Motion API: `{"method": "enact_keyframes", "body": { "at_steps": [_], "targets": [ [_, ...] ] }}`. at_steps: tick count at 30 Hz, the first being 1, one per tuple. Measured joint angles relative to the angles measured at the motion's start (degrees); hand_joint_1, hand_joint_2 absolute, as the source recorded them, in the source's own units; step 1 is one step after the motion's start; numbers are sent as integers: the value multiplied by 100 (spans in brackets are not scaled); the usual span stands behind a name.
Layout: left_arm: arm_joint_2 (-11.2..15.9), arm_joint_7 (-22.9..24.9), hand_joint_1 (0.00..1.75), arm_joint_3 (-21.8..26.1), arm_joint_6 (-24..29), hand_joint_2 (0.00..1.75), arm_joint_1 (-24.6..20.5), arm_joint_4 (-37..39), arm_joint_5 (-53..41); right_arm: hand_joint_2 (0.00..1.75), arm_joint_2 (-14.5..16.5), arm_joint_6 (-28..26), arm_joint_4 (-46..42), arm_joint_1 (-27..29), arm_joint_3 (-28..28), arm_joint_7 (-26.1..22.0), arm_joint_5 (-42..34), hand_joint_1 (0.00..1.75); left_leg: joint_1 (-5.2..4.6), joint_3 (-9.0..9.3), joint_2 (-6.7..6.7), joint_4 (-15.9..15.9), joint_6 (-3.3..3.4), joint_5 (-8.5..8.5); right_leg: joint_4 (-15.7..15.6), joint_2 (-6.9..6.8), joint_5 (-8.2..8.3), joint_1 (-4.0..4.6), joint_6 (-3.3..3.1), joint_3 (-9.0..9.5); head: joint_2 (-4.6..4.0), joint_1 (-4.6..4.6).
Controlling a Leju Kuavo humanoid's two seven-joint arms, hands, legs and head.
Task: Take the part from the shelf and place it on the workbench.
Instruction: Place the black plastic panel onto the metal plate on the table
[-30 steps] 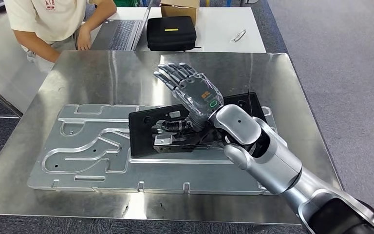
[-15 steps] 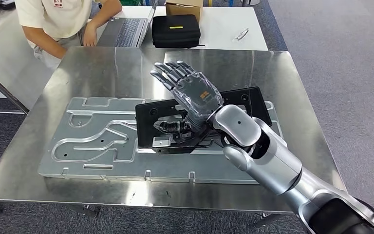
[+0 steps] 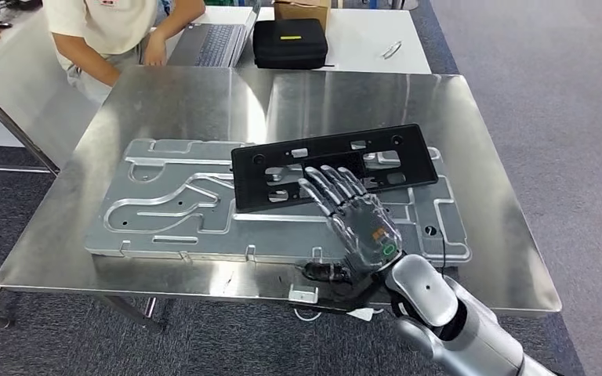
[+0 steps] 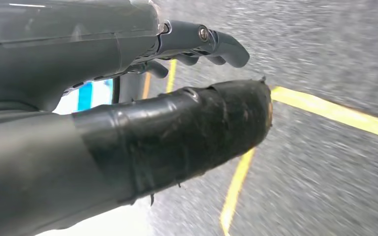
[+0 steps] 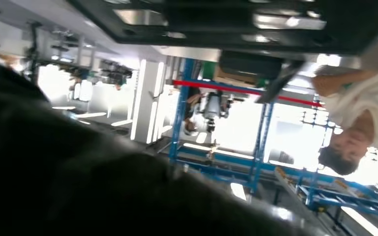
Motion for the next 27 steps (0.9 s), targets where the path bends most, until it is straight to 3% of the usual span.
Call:
{"method": "enact_keyframes", "body": {
  "at_steps": [1,2,3,5,6,7,9,10,12,14,16,17,18,21,22,23,24,25,26,27],
  "targets": [
    [10,6,0,-8,14,0,15,-1,-37,0,-58,-28,-74,139,-34,39,44,0,-1,-23,13,4,-29,-23,-47,-10,71,-19,-21,-35,0,1],
    [18,9,0,-20,27,0,15,-3,-72,0,-100,-25,-149,272,-66,79,88,0,-2,-64,20,77,-55,-155,-90,-23,152,-46,-44,-86,0,1],
    [26,4,0,-40,43,0,11,-5,-109,0,-125,-11,-222,399,-95,114,131,0,5,-120,24,247,-84,-398,-127,-38,238,-73,-65,-152,0,2],
    [47,-38,0,-99,71,0,-12,-10,-181,0,-173,29,-372,625,-156,190,234,0,54,-233,29,886,-146,-1028,-127,-54,386,-83,-88,-323,0,1],
    [59,-73,0,-128,80,0,-17,-12,-217,0,-195,49,-441,724,-189,225,284,0,75,-258,30,1233,-180,-1209,-109,-57,457,-86,-85,-428,0,1],
    [70,-114,0,-157,83,0,-20,-13,-252,0,-210,66,-506,806,-221,261,329,0,93,-241,30,1502,-211,-1243,-81,-59,526,-91,-75,-543,0,1],
    [82,-201,0,-210,77,0,-30,-13,-310,0,-232,99,-602,903,-268,312,387,0,129,1,31,1572,-264,-946,14,-59,658,-109,-38,-811,0,1],
    [87,-238,0,-237,73,0,-42,-13,-336,0,-239,110,-652,931,-290,334,416,0,149,255,31,1335,-283,-808,78,-54,715,-120,-9,-941,0,-1],
    [106,-305,0,-294,59,0,-84,-14,-390,0,-256,114,-784,1015,-344,370,477,0,139,881,20,513,-268,-921,195,-52,808,-126,67,-1125,0,2],
    [123,-358,0,-366,40,0,-115,-15,-446,0,-285,101,-943,1096,-401,408,544,0,92,1177,3,-11,-183,-1150,211,-63,912,-121,147,-1164,0,13],
    [128,-384,0,-430,30,0,-119,-15,-480,0,-318,90,-1056,1138,-434,432,583,0,77,1111,13,-61,-63,-1073,149,-63,1036,-136,224,-1165,0,23],
    [128,-387,0,-451,27,0,-122,-15,-486,0,-333,85,-1091,1167,-445,435,588,0,79,1054,30,-71,-8,-998,165,-51,986,-145,256,-1195,0,27],
    [128,-389,0,-472,25,0,-123,-15,-493,0,-350,82,-1118,1201,-457,437,591,0,87,980,50,-91,48,-909,274,-35,800,-153,281,-1246,0,32],
    [124,-388,0,-543,19,0,-118,-15,-540,0,-388,55,-1190,1275,-493,456,658,0,69,706,95,-98,134,-658,1218,-1,-156,-156,322,-1439,0,42],
    [122,-384,0,-561,19,0,-117,-15,-561,0,-392,41,-1209,1291,-503,475,701,0,54,606,102,-89,141,-581,1561,1,-292,-155,325,-1456,0,42],
    [120,-376,0,-580,19,0,-120,-15,-587,0,-393,31,-1220,1304,-509,503,743,0,37,499,105,-77,143,-507,1775,3,-267,-151,315,-1406,0,42],
    [119,-370,0,-603,19,0,-123,-15,-616,0,-389,35,-1225,1305,-513,538,776,0,18,393,105,-60,141,-435,1809,6,-132,-143,291,-1270,0,42],
    [119,-364,0,-630,19,0,-125,-15,-645,0,-370,59,-1222,1287,-513,580,798,0,0,294,103,-44,136,-368,1647,10,26,-128,251,-1037,0,42],
    [118,-362,0,-657,18,0,-132,-15,-674,0,-338,94,-1213,1253,-513,621,812,0,-13,210,102,-26,127,-304,1284,17,97,-103,189,-694,0,40],
    [117,-363,0,-680,16,0,-141,-15,-694,0,-290,130,-1202,1208,-513,654,821,0,-32,144,99,-7,112,-247,796,19,51,-70,127,-315,0,40]
  ]
}}
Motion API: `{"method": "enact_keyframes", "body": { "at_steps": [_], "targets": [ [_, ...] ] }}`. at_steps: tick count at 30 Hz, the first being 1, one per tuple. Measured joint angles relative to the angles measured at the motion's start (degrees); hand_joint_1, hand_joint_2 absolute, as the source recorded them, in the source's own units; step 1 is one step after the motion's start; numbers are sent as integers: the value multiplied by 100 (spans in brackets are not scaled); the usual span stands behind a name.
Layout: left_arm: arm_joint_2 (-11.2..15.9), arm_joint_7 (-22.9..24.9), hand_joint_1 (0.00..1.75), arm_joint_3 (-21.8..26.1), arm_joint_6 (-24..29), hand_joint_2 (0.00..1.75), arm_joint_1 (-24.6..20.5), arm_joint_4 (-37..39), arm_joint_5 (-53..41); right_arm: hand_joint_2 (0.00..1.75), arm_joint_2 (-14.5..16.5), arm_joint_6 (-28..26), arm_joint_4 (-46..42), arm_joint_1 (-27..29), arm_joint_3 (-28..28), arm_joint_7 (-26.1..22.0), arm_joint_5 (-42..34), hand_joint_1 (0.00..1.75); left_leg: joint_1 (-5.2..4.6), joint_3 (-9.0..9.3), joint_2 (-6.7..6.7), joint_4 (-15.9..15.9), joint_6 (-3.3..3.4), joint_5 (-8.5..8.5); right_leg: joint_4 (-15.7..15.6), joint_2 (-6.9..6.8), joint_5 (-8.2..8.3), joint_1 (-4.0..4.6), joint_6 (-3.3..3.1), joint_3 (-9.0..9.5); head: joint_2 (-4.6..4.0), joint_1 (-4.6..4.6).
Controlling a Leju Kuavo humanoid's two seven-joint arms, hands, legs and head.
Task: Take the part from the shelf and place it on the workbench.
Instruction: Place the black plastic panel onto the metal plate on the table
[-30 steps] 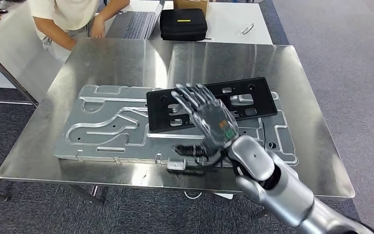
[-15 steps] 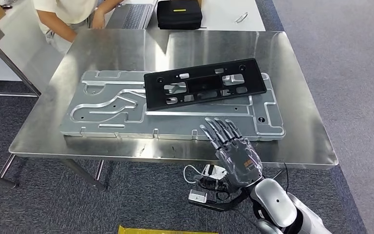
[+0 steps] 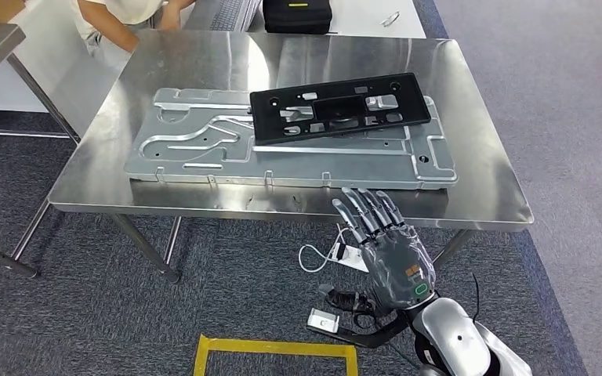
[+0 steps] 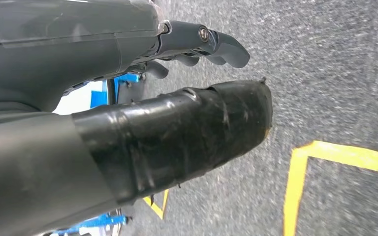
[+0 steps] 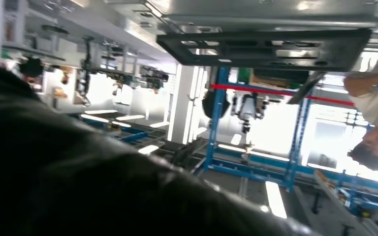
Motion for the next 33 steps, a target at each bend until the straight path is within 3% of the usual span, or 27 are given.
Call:
{"method": "enact_keyframes", "body": {
  "at_steps": [2,3,5,6,7,9,10,11,12,13,14,16,17,18,20,21,23,24,25,26,27,28,29,30,32,33],
  "targets": [
    [2,-4,0,-27,-7,0,-15,0,-20,0,92,47,26,-80,1,37,19,0,-11,-60,2,7,-47,119,-743,2,-198,51,-72,515,0,-2],
    [6,-7,0,-36,-12,0,-17,-1,-23,0,128,60,35,-105,1,44,26,0,-10,-72,1,-9,-74,184,-904,-5,-231,68,-85,586,0,3],
    [20,-9,0,-49,-20,0,-11,0,-26,0,184,79,64,-132,3,50,35,0,2,-117,-11,-29,-134,228,-969,-32,-99,52,-139,492,0,18],
    [24,-10,0,-53,-22,0,-4,0,-26,0,214,85,78,-142,3,53,36,0,8,-175,-20,54,-167,91,-994,-47,-12,36,-179,417,0,20],
    [28,-9,0,-56,-23,0,3,0,-27,0,242,86,93,-150,4,57,37,0,18,-253,-29,247,-203,-164,-1018,-60,80,18,-213,328,0,18],
    [37,-8,0,-60,-24,0,11,-1,-28,0,277,86,120,-156,4,61,37,0,54,-420,-33,936,-275,-784,-1013,-69,235,17,-243,141,0,14],
    [41,-8,0,-63,-24,0,11,-1,-29,0,287,86,137,-155,5,62,37,0,71,-470,-32,1306,-309,-939,-998,-75,307,17,-237,46,0,13],
    [43,-8,0,-66,-24,0,11,-1,-29,0,296,86,152,-155,6,62,37,0,90,-472,-31,1574,-337,-944,-973,-81,373,14,-227,-54,0,14],
    [43,-9,0,-68,-24,0,9,-1,-29,0,306,86,164,-155,7,62,37,0,109,-386,-31,1668,-361,-807,-932,-87,436,9,-211,-166,0,13],
    [44,-9,0,-71,-24,0,7,-1,-29,0,316,86,172,-155,8,62,37,0,129,-201,-29,1557,-378,-619,-880,-90,489,1,-189,-278,0,13],
    [48,-9,0,-72,-24,0,3,-1,-29,0,323,86,176,-156,9,62,37,0,146,84,-29,1250,-387,-496,-814,-93,533,-7,-164,-389,0,12],
    [59,-10,0,-76,-24,0,-6,0,-28,0,333,84,176,-158,7,62,37,0,140,706,-35,414,-361,-594,-687,-94,603,-6,-103,-561,0,13],
    [65,-10,0,-79,-24,0,-8,0,-27,0,336,82,176,-160,7,62,37,0,126,884,-41,118,-322,-713,-650,-98,640,-3,-68,-603,0,15],
    [70,-11,0,-85,-24,0,-9,0,-27,0,338,80,176,-162,6,62,37,0,106,950,-47,-32,-274,-791,-637,-101,683,1,-34,-624,0,16],
    [74,-11,0,-101,-24,0,-5,0,-28,0,342,80,181,-165,7,63,37,0,112,858,-37,-60,-155,-716,-639,-95,743,-4,41,-666,0,19],
    [74,-11,0,-113,-24,0,-7,0,-48,0,345,85,185,-164,7,73,37,0,120,791,-25,-63,-97,-647,-579,-78,642,-11,71,-718,0,21],
    [74,-7,0,-157,-1,0,-10,-1,-154,0,352,113,197,-157,-6,154,39,0,133,628,4,-68,-9,-490,-163,-43,105,-33,123,-870,0,25],
    [74,-19,0,-191,22,0,-8,-1,-223,0,354,130,207,-154,-20,223,44,0,130,536,8,-64,12,-415,189,-36,-211,-36,143,-945,0,28],
    [74,-50,0,-226,47,0,-6,-1,-273,0,355,146,216,-152,-42,302,50,0,126,444,11,-57,17,-339,555,-33,-423,-38,159,-999,0,28],
    [74,-95,0,-255,72,0,-9,-1,-299,0,356,166,225,-150,-77,383,49,0,123,344,12,-44,14,-267,839,-32,-485,-38,168,-1009,0,28],
    [74,-139,0,-275,97,0,-19,-1,-306,0,357,184,228,-139,-127,462,35,0,120,240,12,-28,6,-198,972,-30,-408,-38,168,-943,0,27],
    [74,-162,0,-285,122,0,-30,-1,-300,0,362,198,225,-103,-210,533,-5,0,117,142,10,-6,-4,-137,900,-27,-246,-37,158,-779,0,27],
    [74,-158,0,-289,149,0,-46,-1,-285,0,377,200,214,-23,-334,592,-71,0,115,51,3,20,-18,-81,609,-25,-97,-35,135,-491,0,27],
    [72,-143,0,-290,169,0,-58,-1,-268,0,402,175,197,99,-487,630,-152,0,108,-22,-9,49,-35,-33,167,-24,-58,-22,105,-133,0,27],
    [67,-113,0,-289,189,0,-63,-1,-209,0,490,3,152,504,-864,679,-374,0,98,-88,-35,80,-86,62,-640,-32,-171,6,47,433,0,23],
    [65,-108,0,-286,193,0,-55,-1,-174,44,540,-147,133,759,-1053,705,-514,0,100,-90,-45,74,-115,109,-840,-35,-241,23,26,540,0,26]
  ]
}}
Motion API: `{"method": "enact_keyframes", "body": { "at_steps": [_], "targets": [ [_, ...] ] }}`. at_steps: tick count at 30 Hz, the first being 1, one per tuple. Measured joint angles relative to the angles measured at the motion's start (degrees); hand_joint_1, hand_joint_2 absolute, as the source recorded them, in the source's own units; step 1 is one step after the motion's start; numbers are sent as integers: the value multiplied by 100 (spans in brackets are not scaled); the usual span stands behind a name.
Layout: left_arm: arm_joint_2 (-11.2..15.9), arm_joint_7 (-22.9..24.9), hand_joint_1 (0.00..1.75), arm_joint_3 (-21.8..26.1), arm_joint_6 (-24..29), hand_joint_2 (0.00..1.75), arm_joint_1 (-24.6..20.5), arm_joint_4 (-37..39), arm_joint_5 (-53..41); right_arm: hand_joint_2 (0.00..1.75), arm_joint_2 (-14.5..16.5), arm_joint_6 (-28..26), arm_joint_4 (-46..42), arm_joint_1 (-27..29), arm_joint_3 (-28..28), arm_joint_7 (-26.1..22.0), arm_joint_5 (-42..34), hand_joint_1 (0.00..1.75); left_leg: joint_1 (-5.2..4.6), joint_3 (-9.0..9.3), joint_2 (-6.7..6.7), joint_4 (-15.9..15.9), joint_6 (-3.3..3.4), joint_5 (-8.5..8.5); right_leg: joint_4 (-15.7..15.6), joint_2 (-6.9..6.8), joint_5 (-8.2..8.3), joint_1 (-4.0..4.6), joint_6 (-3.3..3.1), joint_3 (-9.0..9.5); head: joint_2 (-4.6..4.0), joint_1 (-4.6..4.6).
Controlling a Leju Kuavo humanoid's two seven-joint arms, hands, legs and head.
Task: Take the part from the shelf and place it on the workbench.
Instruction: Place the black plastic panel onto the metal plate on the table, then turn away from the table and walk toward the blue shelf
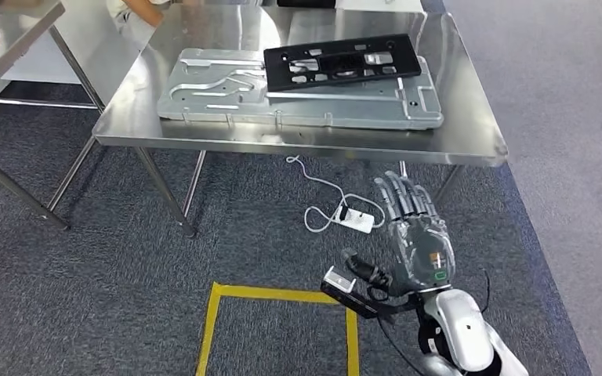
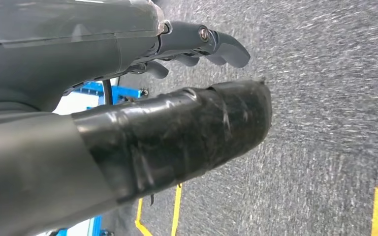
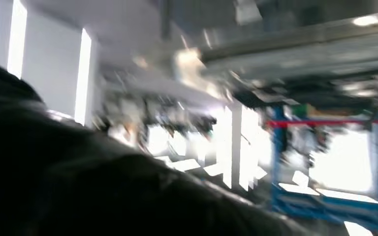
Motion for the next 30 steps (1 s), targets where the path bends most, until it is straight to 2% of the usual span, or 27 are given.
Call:
{"method": "enact_keyframes", "body": {
  "at_steps": [1,2,3,4,5,7,8,9,10,11,12,13,14,15,17,19,20,21,24,25,26,27,29,30],
  "targets": [
    [-2,4,0,5,6,0,17,0,43,87,50,-175,-10,284,-176,41,-162,0,5,5,-9,-18,-36,52,-65,-4,10,7,-28,2,0,5],
    [-14,4,0,13,28,44,34,1,74,131,97,-334,-5,584,-338,113,-367,0,13,1,-14,-29,-68,74,-78,-13,62,-1,-67,-36,-1,15],
    [-91,3,0,19,95,87,49,1,87,175,179,-414,47,952,-523,233,-696,0,19,-28,-17,6,-93,-2,-103,-23,109,-11,-111,-73,-1,18],
    [-224,-16,0,23,231,131,59,2,77,175,316,-398,179,1389,-772,345,-1205,0,20,-77,-18,127,-114,-195,-133,-47,168,-24,-154,-119,-1,7],
    [-402,-53,0,25,432,175,61,4,45,175,509,-292,409,1840,-1111,400,-1867,0,25,-140,-14,354,-128,-486,-155,-83,223,-37,-187,-170,-1,-2],
    [-779,-116,0,17,829,175,45,27,-22,175,1027,136,1200,2561,-2033,328,-3271,0,31,-255,-12,1005,-171,-1062,-153,-164,309,-32,-214,-292,0,-20],
    [-924,-100,0,12,930,175,36,52,-46,175,1306,395,1698,2733,-2554,285,-3734,0,43,-246,-9,1262,-198,-1201,-124,-194,347,-33,-218,-369,0,-17],
    [-1055,-51,0,7,942,131,28,83,-70,175,1593,654,2230,2775,-3113,307,-3965,0,64,-141,-5,1343,-227,-1222,-79,-201,385,-35,-218,-457,0,-17],
    [-1159,-5,0,3,906,87,21,111,-97,131,1870,863,2760,2720,-3682,368,-4026,0,91,78,-1,1205,-253,-1157,-19,-183,417,-37,-214,-551,0,-16],
    [-1244,26,0,1,848,44,6,132,-118,87,2135,1003,3268,2582,-4272,435,-3980,0,121,395,0,870,-275,-1052,52,-152,441,-39,-208,-644,-1,-16],
    [-1299,30,0,-2,789,0,-26,143,-125,44,2367,1069,3735,2404,-4836,475,-3923,0,141,709,-7,460,-289,-1023,134,-119,458,-37,-197,-720,0,-17],
    [-1329,8,0,-3,738,0,-69,148,-113,0,2570,1089,4159,2238,-5367,462,-3941,0,137,931,-16,127,-280,-1000,209,-90,457,-30,-167,-776,0,-14],
    [-1347,-25,0,-4,699,0,-106,148,-88,0,2751,1111,4536,2093,-5867,392,-4036,0,125,1052,-18,-77,-248,-1033,262,-73,459,-20,-135,-810,-1,-14],
    [-1360,-63,0,-5,671,0,-134,149,-59,0,2908,1151,4852,1964,-6307,279,-4186,0,102,1071,-14,-150,-218,-1080,294,-58,466,-12,-107,-826,0,-12],
    [-1372,-128,0,-7,648,0,-149,148,-30,0,3179,1321,5370,1770,-7033,-13,-4517,0,59,1054,14,-130,-125,-1031,258,-29,537,-47,-42,-830,0,-12],
    [-1379,-136,0,-10,638,0,-167,149,-28,0,3370,1504,5708,1670,-7508,-207,-4676,0,54,1072,43,-229,-10,-855,173,-5,643,-85,29,-814,0,-15],
    [-1390,-128,0,-12,629,0,-178,150,-34,0,3441,1586,5838,1628,-7688,-260,-4688,0,66,1084,58,-335,47,-746,186,5,603,-82,60,-827,0,-13],
    [-1404,-117,0,-15,618,0,-189,150,-43,0,3481,1665,5959,1580,-7847,-302,-4653,0,87,1078,78,-427,79,-635,308,19,463,-80,78,-877,0,-10],
    [-1448,-77,0,-21,608,0,-195,152,-55,0,3488,1857,6385,1406,-8223,-603,-4296,0,116,918,125,-456,88,-493,1194,41,-190,-120,143,-1168,0,-3],
    [-1456,-68,0,-20,611,0,-193,153,-45,0,3445,1885,6540,1351,-8314,-743,-4144,0,127,840,134,-407,75,-479,1403,41,-277,-142,173,-1201,0,-3],
    [-1459,-64,0,-20,615,0,-194,153,-35,0,3393,1899,6685,1297,-8397,-861,-4026,0,145,757,141,-345,60,-468,1434,40,-265,-168,209,-1143,0,-3],
    [-1459,-63,0,-19,620,0,-197,152,-27,0,3346,1903,6809,1248,-8468,-939,-3949,0,173,670,144,-271,36,-462,1242,38,-161,-201,250,-973,0,-3],
    [-1450,-63,0,-19,632,0,-213,148,-25,0,3287,1904,6994,1160,-8575,-1003,-3890,0,220,503,133,-103,-51,-461,577,52,20,-259,343,-523,0,-1],
    [-1445,-63,0,-19,638,0,-218,147,-25,0,3270,1909,7069,1127,-8610,-1016,-3878,0,228,442,118,-29,-109,-465,383,75,91,-263,349,-398,0,4]
  ]
}}
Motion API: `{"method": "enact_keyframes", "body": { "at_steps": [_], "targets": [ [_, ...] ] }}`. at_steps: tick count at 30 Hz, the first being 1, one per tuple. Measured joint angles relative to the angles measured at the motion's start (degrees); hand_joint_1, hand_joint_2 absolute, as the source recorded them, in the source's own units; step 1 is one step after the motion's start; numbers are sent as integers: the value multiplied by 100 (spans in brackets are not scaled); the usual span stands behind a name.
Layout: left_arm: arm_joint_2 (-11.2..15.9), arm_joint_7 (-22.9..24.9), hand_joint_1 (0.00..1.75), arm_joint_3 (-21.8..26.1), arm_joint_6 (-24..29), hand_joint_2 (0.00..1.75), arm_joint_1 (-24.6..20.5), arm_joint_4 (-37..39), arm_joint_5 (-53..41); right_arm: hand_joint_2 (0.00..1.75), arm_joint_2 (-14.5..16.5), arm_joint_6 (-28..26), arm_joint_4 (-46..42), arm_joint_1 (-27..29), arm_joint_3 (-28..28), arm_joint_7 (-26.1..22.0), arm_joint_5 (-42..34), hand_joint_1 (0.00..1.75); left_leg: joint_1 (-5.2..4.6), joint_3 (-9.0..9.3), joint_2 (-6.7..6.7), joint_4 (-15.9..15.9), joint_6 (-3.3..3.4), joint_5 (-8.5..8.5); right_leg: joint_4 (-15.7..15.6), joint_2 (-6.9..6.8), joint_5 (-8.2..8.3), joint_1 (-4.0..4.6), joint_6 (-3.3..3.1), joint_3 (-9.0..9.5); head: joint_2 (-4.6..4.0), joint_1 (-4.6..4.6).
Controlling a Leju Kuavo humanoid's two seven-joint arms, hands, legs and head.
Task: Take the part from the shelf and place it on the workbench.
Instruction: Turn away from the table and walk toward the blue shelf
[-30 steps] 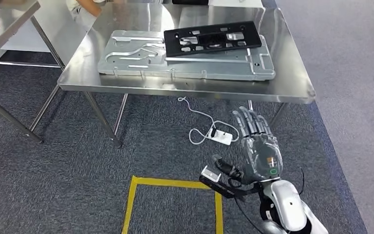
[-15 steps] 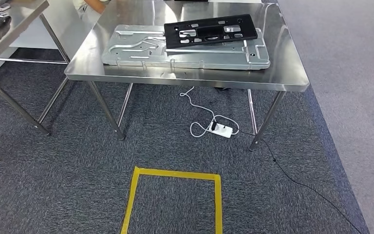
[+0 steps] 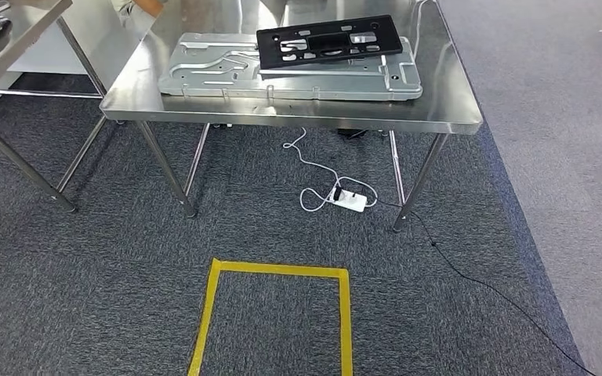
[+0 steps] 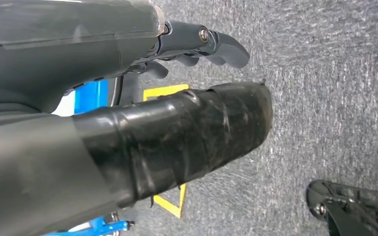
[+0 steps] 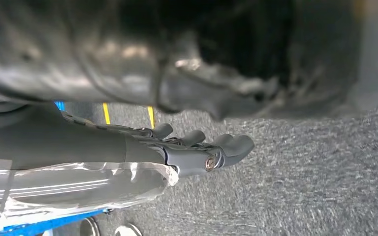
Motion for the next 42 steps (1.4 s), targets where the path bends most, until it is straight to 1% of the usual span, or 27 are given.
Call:
{"method": "enact_keyframes", "body": {
  "at_steps": [1,4,5,7,9,10,12,13,15,17,19,20,21,24,25,26,28,29,30,32,33,35,36,38,40,41,42],
  "targets": [
    [4,1,0,0,5,0,-4,-1,0,0,-11,7,69,-25,-32,-11,10,0,-12,-36,-13,64,-53,-3,-80,22,-6,-1,-30,21,0,3],
    [1,51,0,0,14,0,-3,2,19,0,-61,-27,288,-142,-133,-197,141,0,-20,-89,-24,144,-163,5,8,69,21,18,-263,-153,0,-4],
    [1,91,0,0,15,0,-3,2,36,0,-93,-59,389,-204,-164,-322,230,0,-7,-134,-29,207,-177,-90,23,78,64,30,-331,-210,0,-7],
    [1,172,0,0,17,0,-2,2,65,0,-176,-131,607,-309,-202,-576,424,0,-14,-281,-44,592,-152,-568,18,88,184,62,-428,-349,0,-9],
    [1,230,0,0,17,0,-5,2,80,0,-264,-210,836,-397,-209,-790,622,0,-69,-449,-53,1242,-80,-1127,18,110,317,126,-475,-515,0,-11],
    [1,264,0,1,18,0,-6,2,89,0,-309,-260,960,-438,-205,-865,723,0,-110,-476,-56,1515,-30,-1251,19,129,386,171,-495,-604,0,-11],
    [1,348,0,3,22,0,-6,2,108,0,-393,-385,1216,-516,-193,-908,897,0,-223,-298,-74,1607,149,-1109,19,193,532,283,-531,-765,0,-11],
    [2,387,0,6,25,0,-6,2,120,0,-424,-451,1337,-554,-187,-874,961,0,-306,-74,-122,1383,298,-936,17,241,608,338,-550,-839,0,-11],
    [32,424,0,13,34,0,-4,-5,133,0,-449,-544,1550,-639,-168,-777,1037,0,-478,532,-375,563,668,-748,9,341,755,402,-574,-948,0,-4],
    [66,428,0,19,46,0,4,-11,146,0,-478,-582,1708,-687,-146,-719,1069,0,-577,906,-572,-47,829,-745,-48,450,904,396,-542,-988,0,-1],
    [59,423,0,21,57,0,-2,-9,161,0,-530,-620,1817,-685,-134,-675,1092,0,-569,936,-484,-264,784,-629,-161,585,1070,383,-483,-992,0,-13],
    [51,416,0,22,66,0,-11,-7,165,0,-554,-646,1866,-682,-129,-652,1112,0,-547,921,-400,-361,767,-522,-194,581,1075,384,-462,-1008,0,-22],
    [46,405,0,22,73,0,-20,-5,168,0,-571,-675,1902,-678,-121,-637,1134,0,-519,897,-311,-461,747,-407,-150,505,961,384,-437,-1037,0,-20],
    [41,360,0,23,100,0,5,-3,168,0,-592,-720,1950,-668,-105,-596,1161,0,-455,718,-54,-581,653,-163,589,126,93,283,-260,-1189,0,-3],
    [38,345,0,25,105,0,20,-3,167,0,-593,-713,1953,-663,-105,-568,1161,0,-434,630,45,-569,605,-111,940,69,-63,222,-173,-1221,0,-4],
    [34,329,0,25,109,0,27,-3,159,0,-593,-688,1954,-656,-105,-543,1160,0,-404,532,147,-535,555,-65,1220,34,-48,155,-82,-1213,0,-3],
    [27,296,0,21,114,0,12,-3,126,0,-596,-568,1949,-651,-108,-514,1138,0,-330,314,333,-398,461,-5,1326,-43,290,24,94,-974,0,-3],
    [28,282,0,15,118,0,-11,-3,101,0,-596,-477,1943,-654,-111,-519,1110,0,-301,206,404,-284,409,1,1103,-139,394,-35,169,-708,0,-2],
    [27,270,0,9,122,0,-32,-4,81,0,-595,-377,1933,-662,-115,-528,1072,0,-281,92,466,-141,352,-12,712,-260,362,-83,213,-360,0,0],
    [26,255,0,-6,127,0,-64,-7,44,0,-594,-203,1916,-669,-134,-546,1001,0,-268,-73,585,108,227,-19,42,-434,61,-91,150,134,0,-3],
    [21,250,0,-18,126,0,-76,-7,29,0,-595,-147,1911,-668,-147,-553,980,0,-256,-127,651,179,166,-2,-122,-432,-41,-66,70,207,0,-4],
    [9,244,0,-52,125,0,-98,-6,1,0,-595,-82,1908,-647,-173,-565,965,0,-213,-171,668,221,53,17,-137,-350,-23,-37,-100,81,0,-7],
    [4,241,0,-71,126,0,-102,-5,-3,0,-596,-65,1907,-644,-182,-569,965,0,-193,-201,540,291,7,-105,-150,-309,37,-41,-173,16,0,-9],
    [0,239,0,-96,127,0,-83,-5,-1,0,-597,-40,1902,-645,-198,-574,969,0,-168,-306,157,675,-47,-613,-165,-232,177,-36,-288,-140,0,-13],
    [-2,240,0,-103,128,0,-56,-5,5,0,-597,-36,1897,-644,-204,-578,975,0,-168,-411,-39,1302,-36,-1090,-159,-108,328,1,-338,-335,0,-14],
    [-3,242,0,-103,128,0,-49,-5,7,0,-597,-36,1897,-637,-206,-579,978,0,-169,-400,-65,1527,-22,-1145,-152,-35,409,19,-343,-435,0,-13],
    [-3,242,0,-103,128,0,-48,-5,7,0,-597,-36,1897,-629,-207,-580,981,0,-170,-317,-77,1592,-3,-1063,-142,42,489,31,-338,-532,0,-14]
  ]
}}
